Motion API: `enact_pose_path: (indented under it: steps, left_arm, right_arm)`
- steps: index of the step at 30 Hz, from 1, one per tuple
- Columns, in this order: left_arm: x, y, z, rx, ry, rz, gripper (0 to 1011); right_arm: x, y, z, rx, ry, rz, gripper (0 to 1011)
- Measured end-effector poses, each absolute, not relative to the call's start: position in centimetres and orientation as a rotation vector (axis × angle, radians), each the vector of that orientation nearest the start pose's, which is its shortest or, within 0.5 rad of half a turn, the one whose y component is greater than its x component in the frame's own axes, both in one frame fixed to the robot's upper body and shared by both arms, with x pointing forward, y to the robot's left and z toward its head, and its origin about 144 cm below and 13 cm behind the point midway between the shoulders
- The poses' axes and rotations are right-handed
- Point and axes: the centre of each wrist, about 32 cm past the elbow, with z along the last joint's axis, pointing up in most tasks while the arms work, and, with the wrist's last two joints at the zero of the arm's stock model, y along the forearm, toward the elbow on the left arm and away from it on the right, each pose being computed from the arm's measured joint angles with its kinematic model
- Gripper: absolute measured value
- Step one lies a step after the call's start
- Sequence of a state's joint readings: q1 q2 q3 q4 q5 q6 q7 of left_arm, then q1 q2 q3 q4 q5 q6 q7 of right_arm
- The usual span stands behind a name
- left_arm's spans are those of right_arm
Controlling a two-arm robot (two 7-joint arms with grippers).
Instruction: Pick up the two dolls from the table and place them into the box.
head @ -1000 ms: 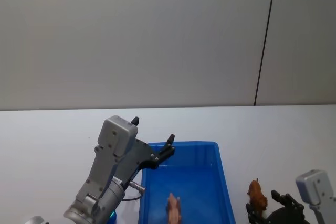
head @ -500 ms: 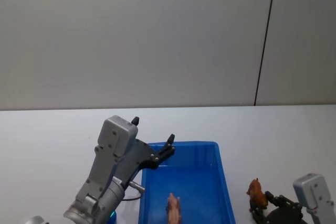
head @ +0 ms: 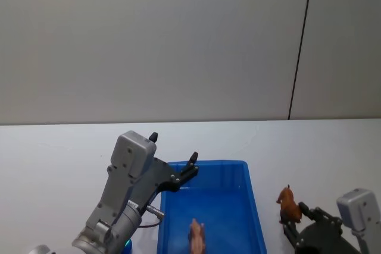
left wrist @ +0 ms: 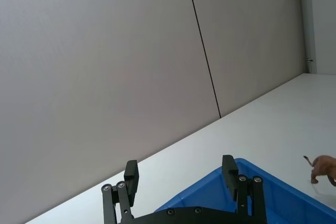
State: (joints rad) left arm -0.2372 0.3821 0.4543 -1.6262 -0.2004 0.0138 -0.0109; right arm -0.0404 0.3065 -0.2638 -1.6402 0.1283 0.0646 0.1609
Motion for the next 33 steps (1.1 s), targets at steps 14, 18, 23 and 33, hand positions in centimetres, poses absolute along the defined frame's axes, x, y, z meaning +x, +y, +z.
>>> enact_pose_path:
  steps: [14, 18, 23, 33]
  left_arm:
    - [49.2, 19.8, 120.4, 0.061, -0.268, 1.124, 1001]
    - [49.2, 19.8, 120.4, 0.061, -0.268, 1.124, 1001]
    - [49.2, 19.8, 120.4, 0.061, -0.268, 1.124, 1001]
    - [49.2, 19.8, 120.4, 0.061, -0.268, 1.124, 1001]
  right_arm:
    - [44.4, -21.5, 116.3, -0.063, -0.085, -1.032, 411]
    - [45.0, -20.8, 116.8, -0.033, -0.088, -0.992, 411]
    - [45.9, -20.0, 117.0, -0.009, -0.082, -0.948, 412]
    - [47.4, -18.8, 117.0, -0.018, -0.045, -0.906, 704]
